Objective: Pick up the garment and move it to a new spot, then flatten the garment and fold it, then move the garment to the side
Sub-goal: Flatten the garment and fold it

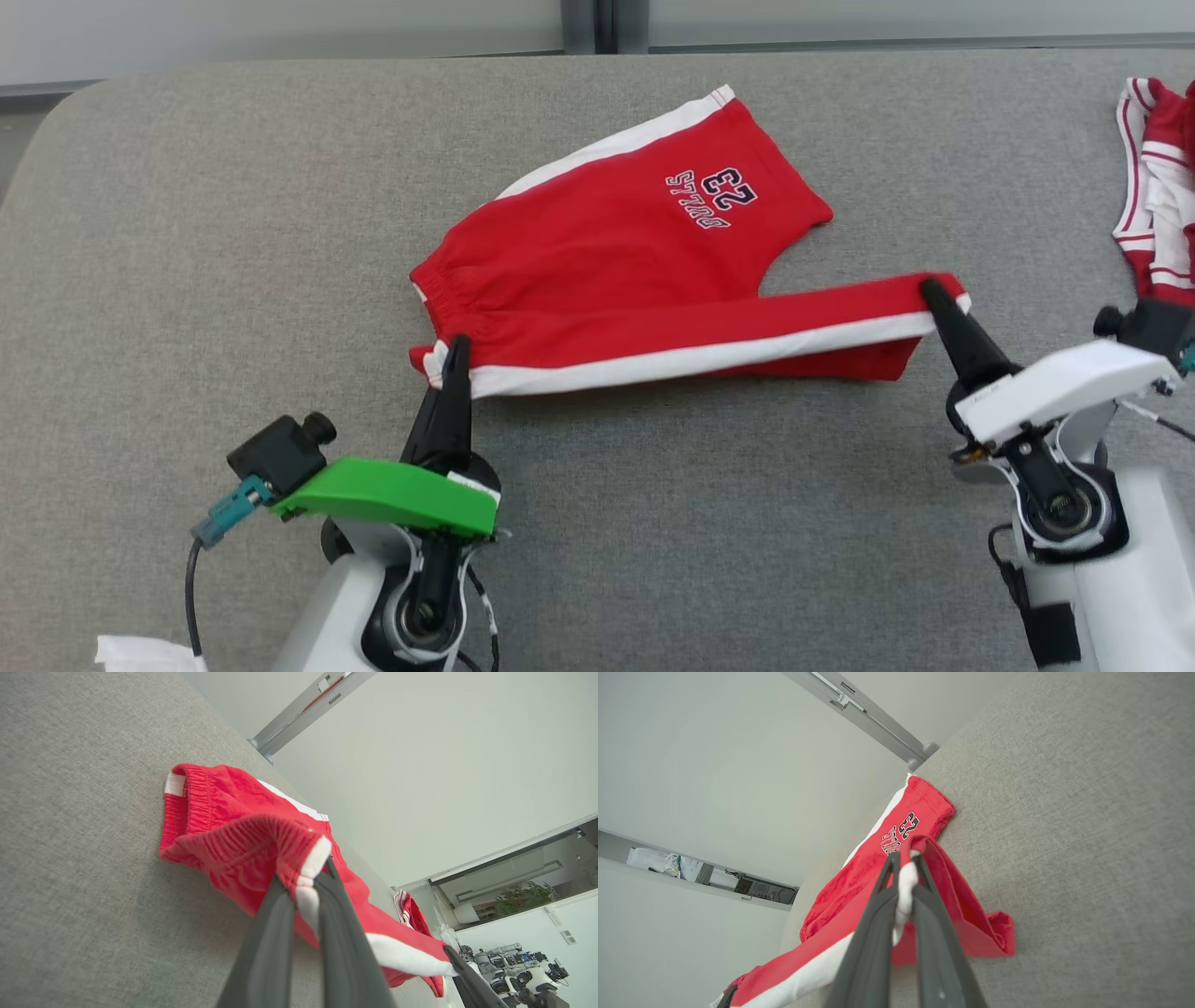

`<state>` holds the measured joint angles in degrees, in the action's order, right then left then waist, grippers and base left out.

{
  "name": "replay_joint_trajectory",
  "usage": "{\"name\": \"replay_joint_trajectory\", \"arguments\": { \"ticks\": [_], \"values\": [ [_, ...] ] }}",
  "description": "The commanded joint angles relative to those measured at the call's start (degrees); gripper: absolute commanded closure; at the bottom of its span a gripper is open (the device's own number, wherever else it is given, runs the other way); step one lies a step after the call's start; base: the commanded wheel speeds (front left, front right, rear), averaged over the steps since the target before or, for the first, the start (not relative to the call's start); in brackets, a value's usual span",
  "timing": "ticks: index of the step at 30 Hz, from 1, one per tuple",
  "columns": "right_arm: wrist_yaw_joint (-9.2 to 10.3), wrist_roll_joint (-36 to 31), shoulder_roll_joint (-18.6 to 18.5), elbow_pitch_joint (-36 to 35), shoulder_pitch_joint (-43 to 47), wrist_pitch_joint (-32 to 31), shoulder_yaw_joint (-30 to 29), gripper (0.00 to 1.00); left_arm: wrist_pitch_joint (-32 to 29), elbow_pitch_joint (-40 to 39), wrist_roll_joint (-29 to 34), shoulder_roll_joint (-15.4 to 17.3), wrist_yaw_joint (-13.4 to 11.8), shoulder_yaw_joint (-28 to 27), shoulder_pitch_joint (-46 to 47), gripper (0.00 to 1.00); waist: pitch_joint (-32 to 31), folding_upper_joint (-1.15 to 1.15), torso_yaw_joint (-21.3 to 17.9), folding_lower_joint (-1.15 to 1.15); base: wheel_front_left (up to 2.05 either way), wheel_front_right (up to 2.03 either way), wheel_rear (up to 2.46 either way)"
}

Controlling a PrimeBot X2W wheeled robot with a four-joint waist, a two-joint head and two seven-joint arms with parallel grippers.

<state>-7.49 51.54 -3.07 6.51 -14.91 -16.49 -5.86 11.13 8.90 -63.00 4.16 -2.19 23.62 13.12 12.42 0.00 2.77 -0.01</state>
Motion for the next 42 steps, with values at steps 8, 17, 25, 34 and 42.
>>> {"name": "replay_joint_trajectory", "arguments": {
  "ticks": [8, 17, 25, 34, 42],
  "values": [
    [0.02, -7.1, 0.1, 13.0, -19.9, -2.7, -1.5, 1.00, -1.3, 7.1, -4.3, -0.9, 0.8, -0.2, 11.8, 1.00, 5.0, 0.00, 3.5, 0.01, 0.00, 0.00, 0.00],
    [0.01, -15.0, 0.0, 29.8, -36.7, 0.2, -2.7, 1.00, -0.2, 17.1, -7.7, -1.2, 2.1, 3.9, 23.8, 1.00, 9.4, 0.00, 6.3, 0.01, 0.00, 0.00, 0.00],
    [0.02, -20.0, -1.0, 42.0, -46.6, 5.3, -1.4, 0.00, 2.4, 23.4, -9.4, -1.2, 3.2, 9.4, 31.1, 0.00, 12.0, 0.00, 7.3, 0.01, 0.00, 0.00, 0.00],
    [0.02, -18.5, -3.6, 45.9, -46.9, 10.9, 5.0, 0.00, 4.1, 27.2, -5.0, -1.2, 5.6, 10.9, 32.6, 0.00, 10.6, 0.00, 7.8, 0.01, 0.00, 0.00, 0.00],
    [0.02, -17.2, -10.5, 44.7, -40.9, 11.7, 15.3, 0.00, 4.0, 23.6, 5.7, 0.0, 5.8, 4.4, 26.8, 0.00, 8.1, 0.00, 7.8, 0.01, 0.00, 0.00, 0.00]
  ]
}}
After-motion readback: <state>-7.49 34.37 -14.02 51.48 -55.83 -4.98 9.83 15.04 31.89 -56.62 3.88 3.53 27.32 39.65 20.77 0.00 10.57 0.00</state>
